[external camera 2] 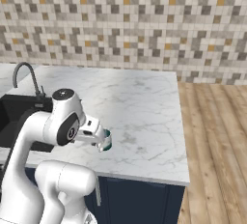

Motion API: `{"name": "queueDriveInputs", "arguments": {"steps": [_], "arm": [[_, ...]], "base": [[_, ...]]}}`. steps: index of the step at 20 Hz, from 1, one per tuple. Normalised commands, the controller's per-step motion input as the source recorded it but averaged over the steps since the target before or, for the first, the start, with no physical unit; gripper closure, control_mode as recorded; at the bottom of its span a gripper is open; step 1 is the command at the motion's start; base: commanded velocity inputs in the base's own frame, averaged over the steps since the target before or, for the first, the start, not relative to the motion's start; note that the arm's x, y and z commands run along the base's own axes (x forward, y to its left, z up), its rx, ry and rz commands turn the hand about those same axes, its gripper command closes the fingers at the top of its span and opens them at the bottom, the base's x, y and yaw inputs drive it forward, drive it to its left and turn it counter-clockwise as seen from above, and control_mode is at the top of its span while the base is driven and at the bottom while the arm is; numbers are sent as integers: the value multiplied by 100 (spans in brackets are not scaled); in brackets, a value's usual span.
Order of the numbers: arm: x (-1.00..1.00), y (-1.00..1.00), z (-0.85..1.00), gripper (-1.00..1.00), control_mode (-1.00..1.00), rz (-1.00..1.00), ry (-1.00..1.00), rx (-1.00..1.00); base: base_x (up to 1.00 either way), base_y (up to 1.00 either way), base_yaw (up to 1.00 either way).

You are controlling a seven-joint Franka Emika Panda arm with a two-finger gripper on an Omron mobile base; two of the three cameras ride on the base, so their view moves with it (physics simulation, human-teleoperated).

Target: Clear the mugs and bowl far away from the sink.

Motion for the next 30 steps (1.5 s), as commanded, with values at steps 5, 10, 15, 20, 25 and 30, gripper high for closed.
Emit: {"name": "queueDriveInputs", "arguments": {"steps": [5,10,15,20,25,30], "arm": [[23,-7,-42,-100,-100,0,0,0],[25,-21,-38,-100,-100,0,0,0],[32,-10,-31,-100,-100,0,0,0],[39,0,-17,-100,-100,0,0,0],[33,0,-11,-100,-100,0,0,0],[20,0,-14,-100,-100,0,0,0]], "base": [[0,0,0],[0,0,0],[0,0,0],[0,0,0],[0,0,0],[0,0,0]]}}
